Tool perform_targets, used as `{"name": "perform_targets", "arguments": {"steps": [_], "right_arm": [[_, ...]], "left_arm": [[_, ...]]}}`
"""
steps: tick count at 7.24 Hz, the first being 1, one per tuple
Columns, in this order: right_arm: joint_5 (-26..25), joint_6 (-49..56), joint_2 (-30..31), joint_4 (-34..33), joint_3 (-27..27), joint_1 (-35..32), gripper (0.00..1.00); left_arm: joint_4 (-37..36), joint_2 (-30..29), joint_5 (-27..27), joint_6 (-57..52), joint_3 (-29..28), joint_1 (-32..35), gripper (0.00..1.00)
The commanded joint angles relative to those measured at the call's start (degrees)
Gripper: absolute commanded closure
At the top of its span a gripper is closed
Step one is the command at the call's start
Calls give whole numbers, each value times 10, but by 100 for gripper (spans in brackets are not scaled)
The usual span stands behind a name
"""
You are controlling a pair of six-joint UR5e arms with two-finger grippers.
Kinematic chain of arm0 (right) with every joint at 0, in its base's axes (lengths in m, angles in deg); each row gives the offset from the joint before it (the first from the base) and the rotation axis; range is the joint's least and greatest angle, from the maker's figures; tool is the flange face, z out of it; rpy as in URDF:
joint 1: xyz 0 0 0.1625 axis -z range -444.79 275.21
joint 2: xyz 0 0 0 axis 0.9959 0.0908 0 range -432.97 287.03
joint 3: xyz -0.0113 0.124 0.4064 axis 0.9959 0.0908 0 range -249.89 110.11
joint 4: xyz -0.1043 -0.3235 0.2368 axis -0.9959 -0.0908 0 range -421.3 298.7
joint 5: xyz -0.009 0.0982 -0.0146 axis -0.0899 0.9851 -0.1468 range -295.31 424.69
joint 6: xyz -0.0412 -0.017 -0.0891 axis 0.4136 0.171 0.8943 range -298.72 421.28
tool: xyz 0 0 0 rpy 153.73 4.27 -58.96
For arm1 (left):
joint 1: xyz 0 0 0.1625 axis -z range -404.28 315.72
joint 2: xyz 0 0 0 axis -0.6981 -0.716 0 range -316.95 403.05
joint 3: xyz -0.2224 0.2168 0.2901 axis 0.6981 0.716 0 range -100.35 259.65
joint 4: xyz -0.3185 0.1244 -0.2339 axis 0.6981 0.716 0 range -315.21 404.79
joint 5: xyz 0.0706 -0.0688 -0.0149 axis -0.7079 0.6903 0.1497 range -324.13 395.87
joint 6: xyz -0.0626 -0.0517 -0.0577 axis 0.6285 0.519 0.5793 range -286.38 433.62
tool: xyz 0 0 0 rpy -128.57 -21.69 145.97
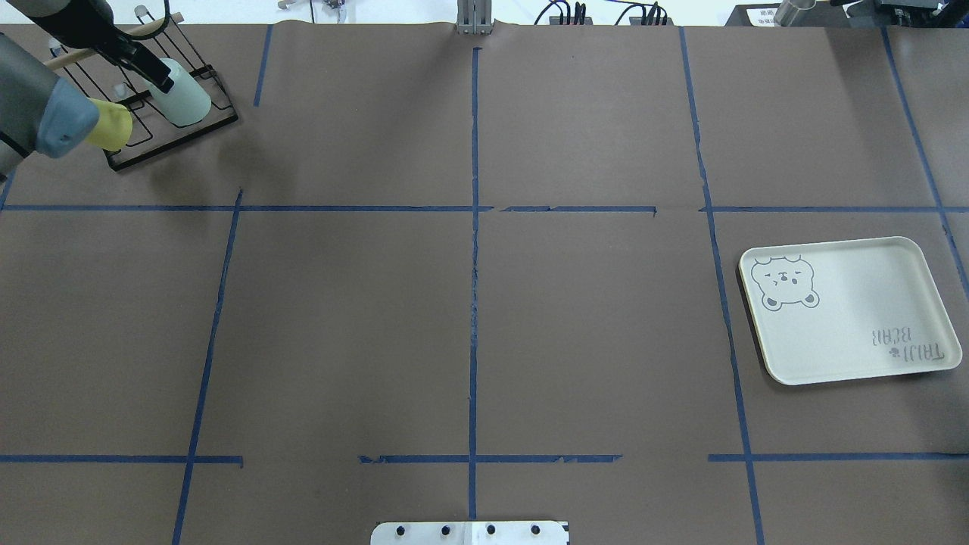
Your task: Left arm grabs green cup and hands to right arm on tray
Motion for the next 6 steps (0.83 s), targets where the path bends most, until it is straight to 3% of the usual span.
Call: {"name": "perform_targets", "arguments": {"steps": [1,6], "right_arm": [[0,0,0,0,0,0,0],[-1,1,0,0,4,0,0]], "left_arm": [[4,-25,1,1,-51,-9,0],[15,-55,-4,2,-107,-20,0]]}}
